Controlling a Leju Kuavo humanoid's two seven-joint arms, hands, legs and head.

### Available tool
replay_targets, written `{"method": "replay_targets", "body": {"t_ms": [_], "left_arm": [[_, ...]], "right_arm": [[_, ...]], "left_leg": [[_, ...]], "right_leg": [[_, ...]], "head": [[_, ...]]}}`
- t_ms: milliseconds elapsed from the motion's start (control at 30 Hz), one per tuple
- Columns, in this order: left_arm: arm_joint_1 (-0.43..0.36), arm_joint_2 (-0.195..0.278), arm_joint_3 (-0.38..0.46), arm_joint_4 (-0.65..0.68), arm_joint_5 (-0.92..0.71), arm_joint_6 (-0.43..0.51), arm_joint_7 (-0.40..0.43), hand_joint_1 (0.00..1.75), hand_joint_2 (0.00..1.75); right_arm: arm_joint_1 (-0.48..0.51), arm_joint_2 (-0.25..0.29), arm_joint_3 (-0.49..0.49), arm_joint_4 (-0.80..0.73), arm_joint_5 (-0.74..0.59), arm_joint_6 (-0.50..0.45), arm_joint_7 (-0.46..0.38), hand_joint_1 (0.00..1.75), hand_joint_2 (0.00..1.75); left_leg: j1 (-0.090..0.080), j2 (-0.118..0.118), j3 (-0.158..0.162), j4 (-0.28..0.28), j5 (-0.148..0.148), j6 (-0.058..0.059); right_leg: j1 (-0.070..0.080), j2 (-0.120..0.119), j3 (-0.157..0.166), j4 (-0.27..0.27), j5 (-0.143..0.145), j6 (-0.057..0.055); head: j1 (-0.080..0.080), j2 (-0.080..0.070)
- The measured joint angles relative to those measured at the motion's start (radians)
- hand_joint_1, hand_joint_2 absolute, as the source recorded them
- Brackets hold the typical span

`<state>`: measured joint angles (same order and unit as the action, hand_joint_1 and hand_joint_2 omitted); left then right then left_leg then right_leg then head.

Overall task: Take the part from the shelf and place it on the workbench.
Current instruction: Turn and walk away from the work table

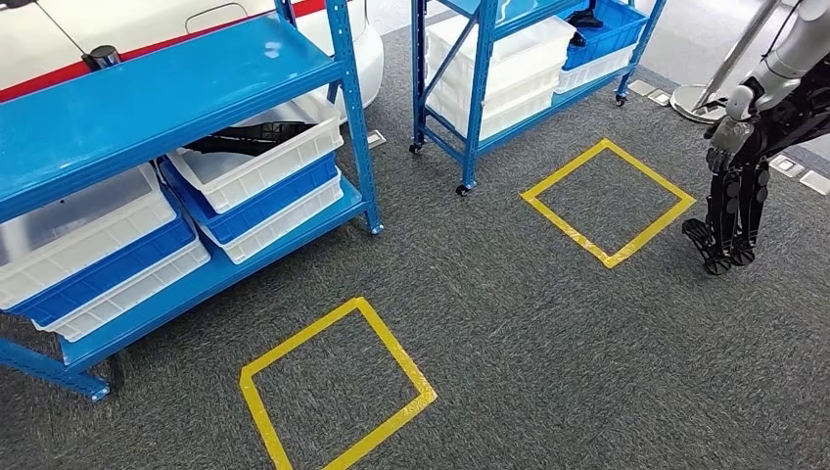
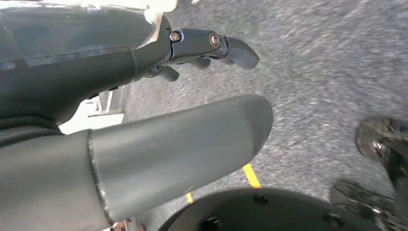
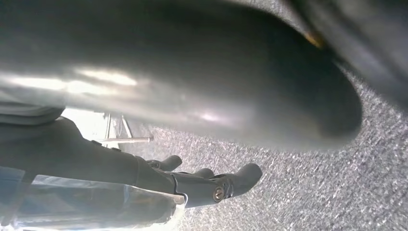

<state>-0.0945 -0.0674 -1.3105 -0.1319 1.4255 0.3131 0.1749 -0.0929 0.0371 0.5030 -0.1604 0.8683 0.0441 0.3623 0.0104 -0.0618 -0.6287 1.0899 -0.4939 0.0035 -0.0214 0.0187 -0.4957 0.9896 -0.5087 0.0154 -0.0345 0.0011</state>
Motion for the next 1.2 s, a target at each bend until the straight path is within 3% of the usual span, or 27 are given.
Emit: {"method": "replay_targets", "body": {"t_ms": [33,67,100,133,167,233,300,333,400,467,567,600,633,667,733,767,833,900,933,1000,1067,1100,1133,1167,1200], "left_arm": [[-0.001,0.003,-0.001,0.000,-0.004,-0.005,-0.001,0.00,0.00],[-0.002,0.006,-0.003,0.000,-0.007,-0.008,-0.002,0.00,0.00],[-0.001,0.010,-0.005,0.000,-0.010,-0.012,-0.003,0.00,0.00],[-0.001,0.012,-0.008,0.000,-0.013,-0.014,-0.005,0.00,0.00],[0.000,0.015,-0.010,0.000,-0.015,-0.018,-0.008,0.00,0.00],[0.000,0.020,-0.015,0.000,-0.020,-0.026,-0.019,0.00,0.00],[-0.004,0.025,-0.019,0.000,-0.023,-0.033,-0.029,0.00,0.00],[-0.006,0.026,-0.021,0.000,-0.024,-0.035,-0.032,0.00,0.00],[-0.008,0.028,-0.025,0.000,-0.024,-0.036,-0.038,0.00,0.00],[-0.007,0.030,-0.026,0.000,-0.025,-0.036,-0.042,0.00,0.00],[-0.009,0.031,-0.027,0.000,-0.026,-0.037,-0.045,0.00,0.00],[-0.009,0.030,-0.027,0.000,-0.026,-0.038,-0.045,0.00,0.00],[-0.009,0.030,-0.027,0.000,-0.026,-0.038,-0.045,0.00,0.00],[-0.008,0.029,-0.027,0.000,-0.026,-0.038,-0.045,0.00,0.00],[-0.008,0.029,-0.027,0.000,-0.026,-0.038,-0.049,0.00,0.00],[-0.009,0.030,-0.027,0.000,-0.026,-0.037,-0.053,0.00,0.00],[-0.008,0.031,-0.028,0.000,-0.025,-0.037,-0.059,0.00,0.00],[-0.006,0.032,-0.028,0.000,-0.026,-0.037,-0.060,0.00,0.00],[-0.005,0.032,-0.029,0.000,-0.026,-0.037,-0.060,0.00,0.00],[-0.005,0.033,-0.030,0.000,-0.027,-0.037,-0.060,0.00,0.00],[-0.008,0.032,-0.031,0.000,-0.027,-0.037,-0.059,0.00,0.00],[-0.008,0.032,-0.031,0.000,-0.027,-0.037,-0.060,0.00,0.00],[-0.008,0.032,-0.031,0.000,-0.027,-0.037,-0.060,0.00,0.00],[-0.007,0.032,-0.032,0.000,-0.026,-0.037,-0.060,0.00,0.00],[-0.006,0.033,-0.032,0.000,-0.026,-0.037,-0.061,0.00,0.00]], "right_arm": [[0.004,0.000,-0.005,0.000,-0.005,-0.001,0.000,0.00,0.00],[0.006,0.000,-0.008,0.000,-0.008,-0.002,0.001,0.00,0.00],[0.008,-0.001,-0.012,0.000,-0.011,-0.003,0.001,0.00,0.00],[0.008,-0.001,-0.016,0.000,-0.015,-0.004,0.002,0.00,0.00],[0.009,0.000,-0.020,0.000,-0.018,-0.005,0.004,0.00,0.00],[0.009,0.002,-0.028,0.000,-0.025,-0.007,0.006,0.00,0.00],[0.009,0.004,-0.034,0.000,-0.028,-0.008,0.008,0.00,0.00],[0.008,0.005,-0.037,0.000,-0.030,-0.010,0.009,0.00,0.00],[0.007,0.006,-0.042,-0.001,-0.033,-0.014,0.011,0.00,0.00],[0.008,0.006,-0.049,-0.002,-0.037,-0.018,0.012,0.00,0.00],[0.010,0.005,-0.055,-0.002,-0.041,-0.020,0.010,0.00,0.00],[0.009,0.005,-0.057,-0.002,-0.042,-0.021,0.009,0.00,0.00],[0.008,0.004,-0.059,-0.003,-0.042,-0.022,0.008,0.00,0.00],[0.006,0.004,-0.061,-0.003,-0.041,-0.023,0.008,0.00,0.00],[0.009,0.004,-0.063,-0.003,-0.040,-0.025,0.008,0.00,0.00],[0.011,0.004,-0.064,-0.003,-0.039,-0.025,0.008,0.00,0.00],[0.015,0.006,-0.066,-0.003,-0.039,-0.026,0.008,0.00,0.00],[0.013,0.008,-0.067,-0.003,-0.038,-0.027,0.007,0.00,0.00],[0.012,0.009,-0.068,-0.004,-0.038,-0.027,0.007,0.00,0.00],[0.013,0.011,-0.068,-0.004,-0.037,-0.028,0.007,0.00,0.00],[0.017,0.011,-0.070,-0.004,-0.037,-0.028,0.007,0.00,0.00],[0.018,0.011,-0.071,-0.004,-0.037,-0.028,0.007,0.00,0.00],[0.019,0.010,-0.072,-0.004,-0.037,-0.028,0.007,0.00,0.00],[0.019,0.010,-0.073,-0.004,-0.037,-0.031,0.007,0.00,0.00],[0.019,0.010,-0.074,-0.004,-0.037,-0.036,0.007,0.00,0.00]], "left_leg": [[-0.001,0.032,-0.032,0.065,-0.034,-0.003],[0.000,0.047,-0.065,0.132,-0.062,-0.005],[0.000,0.055,-0.090,0.183,-0.078,-0.006],[0.000,0.059,-0.096,0.197,-0.073,-0.005],[0.000,0.061,-0.081,0.171,-0.050,-0.003],[-0.004,0.089,-0.005,0.035,0.010,0.009],[-0.013,0.121,0.049,-0.061,0.035,0.023],[-0.017,0.125,0.053,-0.073,0.033,0.029],[-0.018,0.106,0.054,-0.081,0.040,0.039],[-0.011,0.084,0.063,-0.100,0.052,0.049],[-0.005,0.051,0.065,-0.111,0.061,0.057],[-0.005,0.039,0.064,-0.111,0.062,0.058],[-0.005,0.025,0.064,-0.110,0.062,0.057],[-0.004,0.010,0.065,-0.109,0.061,0.056],[-0.001,-0.022,0.066,-0.104,0.060,0.050],[-0.001,-0.037,0.062,-0.099,0.059,0.043],[-0.003,-0.057,0.051,-0.092,0.059,0.029],[-0.001,-0.073,0.042,-0.092,0.065,0.016],[0.000,-0.068,0.037,-0.088,0.063,0.011],[0.000,-0.021,0.010,-0.034,0.028,0.004],[0.001,0.038,-0.052,0.094,-0.039,-0.003],[0.003,0.051,-0.083,0.158,-0.065,-0.006],[0.004,0.057,-0.101,0.195,-0.073,-0.008],[0.005,0.060,-0.099,0.195,-0.064,-0.009],[0.005,0.063,-0.074,0.154,-0.039,-0.008]], "right_leg": [[0.004,-0.015,0.000,0.000,-0.001,-0.003],[0.008,-0.031,0.000,0.000,-0.003,-0.006],[0.011,-0.047,0.000,0.000,-0.005,-0.008],[0.014,-0.061,0.000,0.000,-0.007,-0.011],[0.016,-0.075,0.001,0.000,-0.009,-0.014],[0.020,-0.098,0.008,0.000,-0.016,-0.018],[0.024,-0.115,0.015,-0.001,-0.022,-0.014],[0.024,-0.122,0.018,-0.002,-0.023,-0.011],[0.025,-0.137,0.025,-0.006,-0.026,-0.002],[0.025,-0.111,0.021,0.015,-0.042,0.006],[0.017,-0.035,-0.062,0.186,-0.113,0.006],[0.014,-0.026,-0.093,0.245,-0.130,0.009],[0.012,-0.023,-0.108,0.270,-0.130,0.016],[0.009,-0.021,-0.106,0.259,-0.115,0.027],[-0.004,0.003,-0.052,0.127,-0.049,0.052],[-0.008,0.025,-0.027,0.062,-0.023,0.056],[-0.010,0.052,-0.005,0.000,-0.002,0.047],[-0.006,0.036,-0.006,0.001,0.002,0.027],[-0.006,0.026,-0.005,0.000,0.005,0.020],[-0.009,0.001,-0.005,-0.003,0.009,0.006],[-0.004,-0.028,-0.006,-0.003,0.007,-0.003],[-0.002,-0.044,-0.007,-0.003,0.006,-0.005],[0.000,-0.059,-0.009,-0.003,0.004,-0.007],[0.000,-0.071,-0.009,-0.003,0.003,-0.008],[0.000,-0.080,-0.009,-0.003,0.000,-0.007]], "head": [[-0.006,0.000],[-0.009,0.000],[-0.009,0.000],[-0.009,0.000],[-0.009,0.000],[-0.009,0.000],[-0.007,0.000],[-0.005,0.000],[-0.006,0.000],[-0.003,0.000],[0.007,0.000],[0.008,0.000],[0.008,0.000],[0.008,0.000],[0.009,0.000],[0.011,0.000],[0.012,0.000],[0.010,0.000],[0.008,0.000],[-0.002,0.000],[-0.014,0.000],[-0.016,0.000],[-0.016,0.000],[-0.016,0.000],[-0.016,0.000]]}}
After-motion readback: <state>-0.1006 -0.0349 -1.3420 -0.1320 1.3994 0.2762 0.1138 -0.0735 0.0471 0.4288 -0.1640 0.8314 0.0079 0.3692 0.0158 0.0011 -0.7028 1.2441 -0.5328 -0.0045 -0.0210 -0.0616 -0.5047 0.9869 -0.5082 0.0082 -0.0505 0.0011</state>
